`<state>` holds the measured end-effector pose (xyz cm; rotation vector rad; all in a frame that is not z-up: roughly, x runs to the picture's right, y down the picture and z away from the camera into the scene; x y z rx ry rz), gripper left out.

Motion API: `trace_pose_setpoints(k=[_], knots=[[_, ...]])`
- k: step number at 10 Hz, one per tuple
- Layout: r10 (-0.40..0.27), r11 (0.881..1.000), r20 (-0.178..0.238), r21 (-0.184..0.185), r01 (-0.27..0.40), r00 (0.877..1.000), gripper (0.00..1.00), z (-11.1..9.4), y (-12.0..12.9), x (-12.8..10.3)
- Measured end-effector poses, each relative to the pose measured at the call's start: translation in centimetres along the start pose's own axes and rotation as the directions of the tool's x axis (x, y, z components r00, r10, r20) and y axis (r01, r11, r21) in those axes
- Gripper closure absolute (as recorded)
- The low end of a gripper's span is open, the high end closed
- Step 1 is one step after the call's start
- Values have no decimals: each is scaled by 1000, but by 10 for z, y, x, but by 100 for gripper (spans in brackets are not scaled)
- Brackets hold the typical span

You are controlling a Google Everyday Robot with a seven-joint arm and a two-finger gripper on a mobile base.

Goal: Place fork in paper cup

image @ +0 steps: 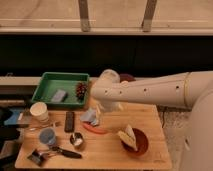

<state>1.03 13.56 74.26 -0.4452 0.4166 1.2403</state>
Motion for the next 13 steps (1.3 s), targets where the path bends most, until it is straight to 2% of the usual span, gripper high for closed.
trace_pose_setpoints(k=[1,2,3,10,11,13], knots=[[-50,999,3,-19,50,999,20,-4,25,4],[-116,991,8,-62,116,993,20,-12,62,12],[-144,987,9,-72,144,990,20,-14,73,16],[-145,987,20,-71,146,989,20,-16,73,12],[-152,985,30,-72,154,988,20,-18,75,7],[-195,977,71,-79,200,978,20,-27,99,-17]])
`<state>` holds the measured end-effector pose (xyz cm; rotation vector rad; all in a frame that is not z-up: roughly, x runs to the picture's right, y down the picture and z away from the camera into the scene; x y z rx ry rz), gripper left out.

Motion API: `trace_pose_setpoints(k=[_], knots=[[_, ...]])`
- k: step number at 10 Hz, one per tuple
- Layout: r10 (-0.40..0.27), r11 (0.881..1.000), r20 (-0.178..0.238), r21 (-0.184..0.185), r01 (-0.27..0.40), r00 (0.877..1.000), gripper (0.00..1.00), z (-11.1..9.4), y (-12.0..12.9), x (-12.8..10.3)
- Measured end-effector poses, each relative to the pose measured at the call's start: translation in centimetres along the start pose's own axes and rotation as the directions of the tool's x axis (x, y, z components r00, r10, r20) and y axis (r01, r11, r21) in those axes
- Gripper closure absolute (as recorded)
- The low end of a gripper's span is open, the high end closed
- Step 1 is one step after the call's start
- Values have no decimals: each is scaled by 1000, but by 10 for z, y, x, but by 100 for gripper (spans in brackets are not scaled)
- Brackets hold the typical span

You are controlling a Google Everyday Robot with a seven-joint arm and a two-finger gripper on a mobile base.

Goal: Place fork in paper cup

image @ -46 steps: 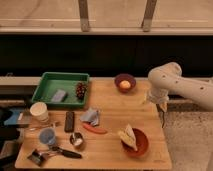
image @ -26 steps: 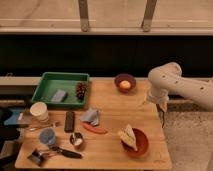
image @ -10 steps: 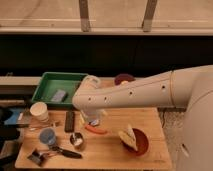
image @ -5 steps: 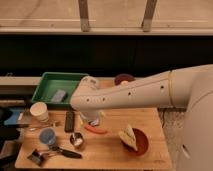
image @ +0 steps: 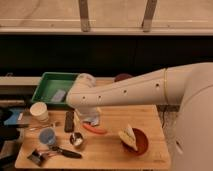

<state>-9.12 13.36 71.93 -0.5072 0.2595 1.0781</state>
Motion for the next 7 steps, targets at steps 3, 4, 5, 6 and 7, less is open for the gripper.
trace_pose_setpoints(k=[3,4,5,6,7], knots=[[-95,995,54,-16,96,994,20,-9,46,-56],[-130,991,72,-25,132,989,20,-11,62,-74],[-160,986,86,-33,163,983,20,-13,75,-86],[-193,979,104,-51,199,976,20,-13,91,-97],[-234,966,126,-81,245,964,20,-13,110,-103]])
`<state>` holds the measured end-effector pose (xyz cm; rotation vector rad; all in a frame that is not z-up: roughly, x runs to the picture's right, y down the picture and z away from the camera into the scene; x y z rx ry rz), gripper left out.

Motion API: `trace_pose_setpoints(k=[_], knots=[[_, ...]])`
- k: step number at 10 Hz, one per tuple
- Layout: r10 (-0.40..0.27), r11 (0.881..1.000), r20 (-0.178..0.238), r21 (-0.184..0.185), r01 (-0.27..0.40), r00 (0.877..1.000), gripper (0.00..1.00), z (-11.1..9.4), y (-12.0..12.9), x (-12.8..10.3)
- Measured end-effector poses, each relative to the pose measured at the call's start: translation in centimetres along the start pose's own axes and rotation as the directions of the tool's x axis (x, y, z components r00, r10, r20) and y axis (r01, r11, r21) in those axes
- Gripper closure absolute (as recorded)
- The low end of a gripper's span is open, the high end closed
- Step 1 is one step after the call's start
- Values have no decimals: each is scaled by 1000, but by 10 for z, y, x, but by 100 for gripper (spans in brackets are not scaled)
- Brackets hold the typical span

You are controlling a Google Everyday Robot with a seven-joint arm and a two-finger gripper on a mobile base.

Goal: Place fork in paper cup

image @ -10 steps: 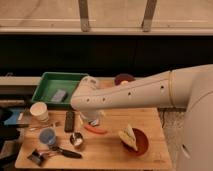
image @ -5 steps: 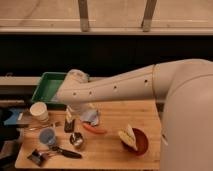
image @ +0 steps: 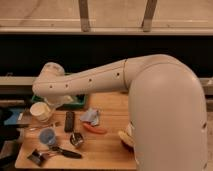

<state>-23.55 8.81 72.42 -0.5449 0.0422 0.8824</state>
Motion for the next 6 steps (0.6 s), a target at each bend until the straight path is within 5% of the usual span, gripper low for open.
trace_pose_setpoints(k=[6], knots=[[-4,1000,-16,-9,4,1000,20,6,4,1]])
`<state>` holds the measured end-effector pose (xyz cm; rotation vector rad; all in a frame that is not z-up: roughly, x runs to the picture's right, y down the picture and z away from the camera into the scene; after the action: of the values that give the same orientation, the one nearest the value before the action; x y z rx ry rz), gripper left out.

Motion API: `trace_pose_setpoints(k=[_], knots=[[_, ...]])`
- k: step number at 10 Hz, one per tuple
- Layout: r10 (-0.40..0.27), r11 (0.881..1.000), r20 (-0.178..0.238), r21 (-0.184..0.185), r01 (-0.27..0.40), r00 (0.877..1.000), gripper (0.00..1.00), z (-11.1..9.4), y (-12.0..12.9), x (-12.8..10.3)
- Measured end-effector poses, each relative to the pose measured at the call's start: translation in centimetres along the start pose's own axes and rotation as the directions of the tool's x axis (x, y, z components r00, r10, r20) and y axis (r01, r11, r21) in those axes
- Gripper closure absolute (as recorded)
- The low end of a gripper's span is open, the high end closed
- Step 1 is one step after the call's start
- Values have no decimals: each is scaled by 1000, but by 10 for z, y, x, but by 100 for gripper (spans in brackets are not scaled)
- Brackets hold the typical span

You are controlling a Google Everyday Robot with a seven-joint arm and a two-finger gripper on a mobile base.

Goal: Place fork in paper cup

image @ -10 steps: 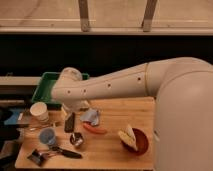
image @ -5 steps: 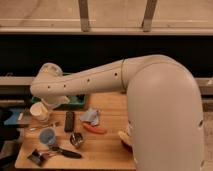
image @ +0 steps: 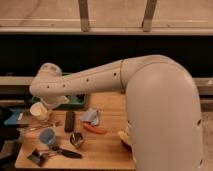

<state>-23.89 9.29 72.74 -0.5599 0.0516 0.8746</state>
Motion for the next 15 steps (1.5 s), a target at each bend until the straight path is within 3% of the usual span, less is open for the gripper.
trace_pose_setpoints(k=[2,4,6,12,15], knots=[[-5,1000,-22,-18,4,1000,20,21,9,0],[-36,999,-48,-43,34,998,20,55,29,-9],[-69,997,-73,-48,65,995,20,73,45,-19],[-65,997,-83,-45,61,994,20,76,46,-19],[-75,994,-99,-90,67,992,20,99,52,-16]])
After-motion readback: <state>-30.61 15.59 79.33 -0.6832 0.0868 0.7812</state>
